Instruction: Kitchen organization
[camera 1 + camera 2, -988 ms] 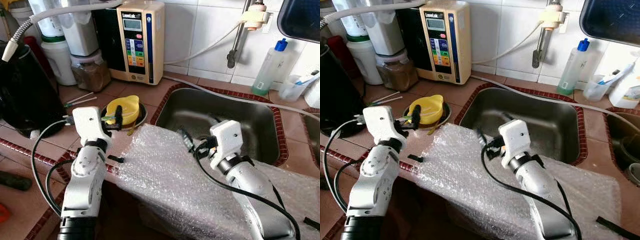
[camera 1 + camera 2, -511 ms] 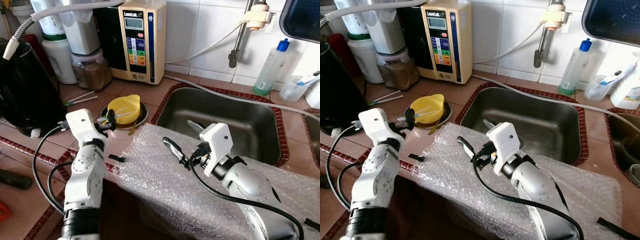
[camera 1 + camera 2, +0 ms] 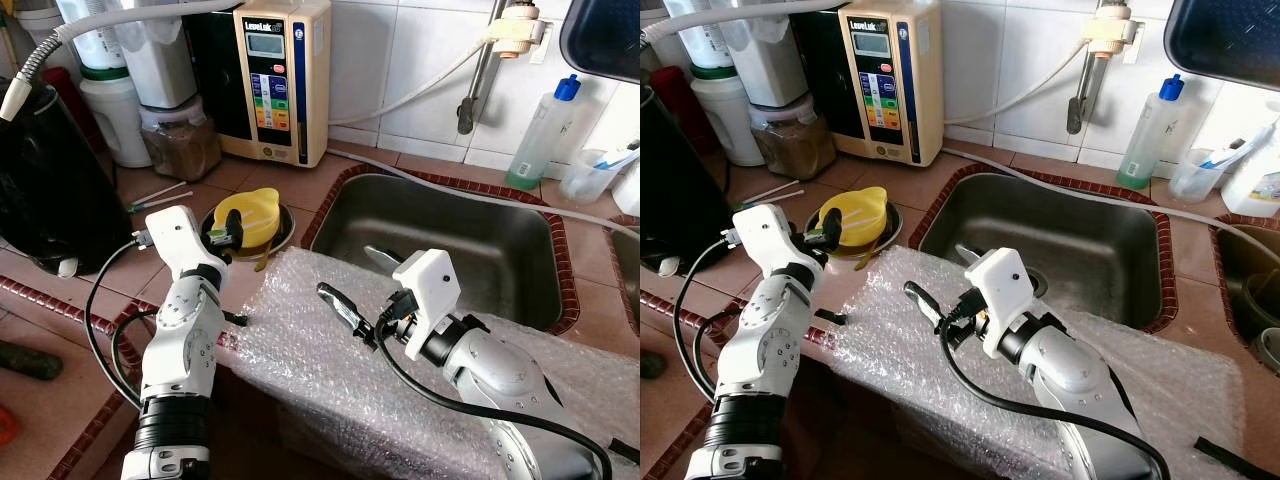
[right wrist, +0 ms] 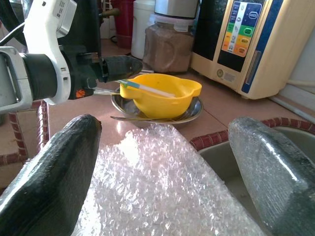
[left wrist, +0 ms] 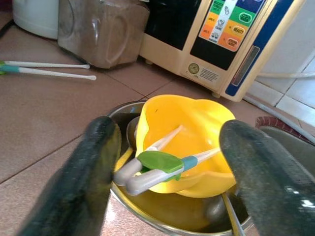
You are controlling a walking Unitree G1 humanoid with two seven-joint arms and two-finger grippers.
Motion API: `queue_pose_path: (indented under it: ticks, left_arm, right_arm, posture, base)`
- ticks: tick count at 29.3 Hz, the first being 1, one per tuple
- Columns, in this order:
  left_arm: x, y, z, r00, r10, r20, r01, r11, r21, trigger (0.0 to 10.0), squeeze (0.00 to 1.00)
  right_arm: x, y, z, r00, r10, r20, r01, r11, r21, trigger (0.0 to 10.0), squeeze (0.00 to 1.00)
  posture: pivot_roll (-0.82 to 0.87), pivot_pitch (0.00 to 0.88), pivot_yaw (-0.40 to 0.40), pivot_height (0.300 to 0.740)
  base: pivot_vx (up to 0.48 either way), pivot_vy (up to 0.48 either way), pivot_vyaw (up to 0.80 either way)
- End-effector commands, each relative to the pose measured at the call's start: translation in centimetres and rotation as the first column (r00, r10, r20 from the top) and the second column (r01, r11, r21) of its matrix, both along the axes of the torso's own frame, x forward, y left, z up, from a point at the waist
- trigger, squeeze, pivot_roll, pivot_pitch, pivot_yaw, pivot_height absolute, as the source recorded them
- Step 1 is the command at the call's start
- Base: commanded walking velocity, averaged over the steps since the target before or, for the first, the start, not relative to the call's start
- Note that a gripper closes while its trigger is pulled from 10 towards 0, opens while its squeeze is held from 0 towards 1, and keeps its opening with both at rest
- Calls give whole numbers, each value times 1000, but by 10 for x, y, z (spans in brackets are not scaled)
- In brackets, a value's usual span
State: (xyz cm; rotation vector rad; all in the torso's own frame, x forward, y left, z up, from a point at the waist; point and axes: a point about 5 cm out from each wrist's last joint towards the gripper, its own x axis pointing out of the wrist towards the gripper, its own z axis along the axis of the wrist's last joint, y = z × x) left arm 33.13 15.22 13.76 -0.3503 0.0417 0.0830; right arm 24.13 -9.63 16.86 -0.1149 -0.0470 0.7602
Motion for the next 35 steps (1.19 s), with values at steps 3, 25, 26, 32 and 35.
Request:
queue_pose_path:
  ticks: [3,25,26,32,35]
  left_arm:
    - [1,-1,1,1000,-6,-2,6,1000,-15,0,0]
    - [-1,-1,-3,1000,-8,-9,7,998,-60,0,0]
    - [-2,-1,-3,1000,-8,-8,8,998,-60,0,0]
    - [-2,-2,-2,1000,-10,-3,10,998,-63,0,0]
    - [-2,-2,-1,1000,-9,5,9,998,-64,0,0]
  right_arm:
    - [-3,3,3,1000,23,8,-23,1000,2,10000,0]
    - [-1,3,0,1000,26,-4,-26,1000,-7,10000,0]
    - [-1,3,-1,1000,26,-4,-26,1000,-8,10000,0]
    - [-2,3,-2,1000,23,-7,-23,1000,-9,10000,0]
    - [-2,3,-2,1000,23,-8,-23,1000,-9,10000,0]
  posture:
    - [-30,0,44,740]
    - [-21,0,36,740]
    - [-21,0,36,740]
    - [-23,0,36,740]
    - [-23,0,37,740]
  base:
    - [0,0,0]
    - [0,0,0]
    - [0,0,0]
    - [0,0,0]
    - [0,0,0]
